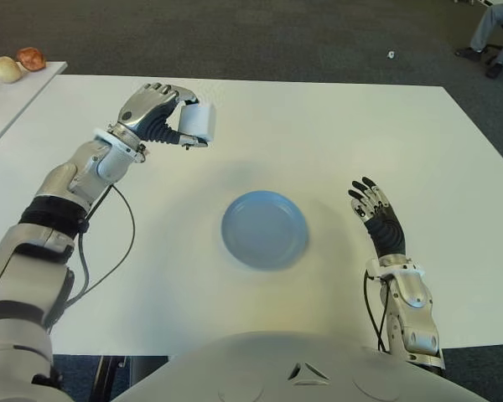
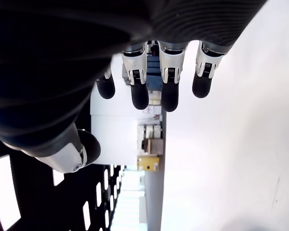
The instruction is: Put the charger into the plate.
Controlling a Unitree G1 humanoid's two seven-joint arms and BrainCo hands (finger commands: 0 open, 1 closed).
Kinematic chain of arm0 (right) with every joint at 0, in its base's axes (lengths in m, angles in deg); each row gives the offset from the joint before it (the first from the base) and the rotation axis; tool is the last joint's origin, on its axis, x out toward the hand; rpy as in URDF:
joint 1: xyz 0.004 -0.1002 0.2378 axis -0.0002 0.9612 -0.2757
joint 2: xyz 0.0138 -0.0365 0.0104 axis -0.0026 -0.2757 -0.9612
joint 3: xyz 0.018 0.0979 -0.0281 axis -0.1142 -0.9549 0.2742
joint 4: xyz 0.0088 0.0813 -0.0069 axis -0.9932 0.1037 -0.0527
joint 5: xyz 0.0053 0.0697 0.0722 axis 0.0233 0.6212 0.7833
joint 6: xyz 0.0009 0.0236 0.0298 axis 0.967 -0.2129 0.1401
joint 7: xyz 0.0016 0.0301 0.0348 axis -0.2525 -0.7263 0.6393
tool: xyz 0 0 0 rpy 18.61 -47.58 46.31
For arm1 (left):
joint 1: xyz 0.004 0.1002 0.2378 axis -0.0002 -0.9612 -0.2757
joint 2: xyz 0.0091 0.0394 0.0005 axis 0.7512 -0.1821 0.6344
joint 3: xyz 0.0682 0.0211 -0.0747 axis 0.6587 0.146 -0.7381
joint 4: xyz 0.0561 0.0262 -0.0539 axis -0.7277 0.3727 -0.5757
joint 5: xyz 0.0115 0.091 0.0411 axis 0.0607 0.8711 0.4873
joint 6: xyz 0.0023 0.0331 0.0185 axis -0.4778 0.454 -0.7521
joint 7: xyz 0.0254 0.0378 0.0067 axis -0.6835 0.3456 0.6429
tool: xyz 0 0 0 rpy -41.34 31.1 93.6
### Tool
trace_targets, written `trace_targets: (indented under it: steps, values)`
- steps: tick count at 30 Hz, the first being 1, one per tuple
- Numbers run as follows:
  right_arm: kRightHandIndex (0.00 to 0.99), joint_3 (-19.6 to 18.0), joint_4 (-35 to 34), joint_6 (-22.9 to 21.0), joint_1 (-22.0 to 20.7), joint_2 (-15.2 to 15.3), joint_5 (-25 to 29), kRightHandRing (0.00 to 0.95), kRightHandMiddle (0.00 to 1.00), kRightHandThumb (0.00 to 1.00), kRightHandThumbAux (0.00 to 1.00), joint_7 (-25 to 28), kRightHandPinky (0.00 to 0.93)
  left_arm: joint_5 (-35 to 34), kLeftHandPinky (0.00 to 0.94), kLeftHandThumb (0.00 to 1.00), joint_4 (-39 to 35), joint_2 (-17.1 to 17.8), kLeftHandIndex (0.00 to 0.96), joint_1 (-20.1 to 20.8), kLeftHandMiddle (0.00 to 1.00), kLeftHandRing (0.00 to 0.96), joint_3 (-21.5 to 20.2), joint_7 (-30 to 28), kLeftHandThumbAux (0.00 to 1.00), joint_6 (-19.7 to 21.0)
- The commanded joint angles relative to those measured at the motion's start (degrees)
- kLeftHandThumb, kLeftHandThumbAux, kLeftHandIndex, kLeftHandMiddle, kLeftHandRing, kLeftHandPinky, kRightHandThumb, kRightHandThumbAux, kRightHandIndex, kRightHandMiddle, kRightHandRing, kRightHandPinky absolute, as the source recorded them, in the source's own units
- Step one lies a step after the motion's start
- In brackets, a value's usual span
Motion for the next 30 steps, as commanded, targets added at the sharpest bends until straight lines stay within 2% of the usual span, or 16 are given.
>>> trace_targets:
  steps: [1,4,10,22,30]
  values:
    - [0.016,0.10,0.13,-1.55,-0.43,-0.11,0.35,0.122,0.141,0.000,0.598,-0.27,0.099,-1.77,0.861,0.750,-6.47,-0.96,0.442,-3.00,0.888,0.881,-2.52,-4.75,0.698,3.20]
    - [0.018,0.22,0.13,-1.70,-0.41,-0.18,0.12,0.121,0.141,0.000,0.595,-0.43,0.097,-3.79,0.865,0.749,-14.61,-2.30,0.442,-5.18,0.892,0.881,-3.52,-9.40,0.698,6.33]
    - [0.020,0.30,0.23,-1.73,-0.45,-0.36,-0.10,0.122,0.142,0.000,0.593,-0.68,0.097,-5.91,0.863,0.749,-21.07,-4.78,0.442,-6.87,0.898,0.882,-4.13,-15.00,0.698,9.10]
    - [0.020,0.48,0.06,-2.50,-0.73,-0.63,-0.42,0.121,0.141,0.000,0.599,-1.63,0.094,-8.18,0.846,0.750,-26.96,-10.82,0.442,-8.14,0.901,0.882,-2.85,-23.49,0.698,11.64]
    - [0.018,0.79,-0.11,-2.72,-0.60,-0.72,-0.59,0.124,0.146,0.000,0.600,-2.03,0.098,-6.78,0.854,0.751,-27.93,-13.63,0.442,-9.86,0.898,0.880,-1.43,-25.97,0.697,12.12]
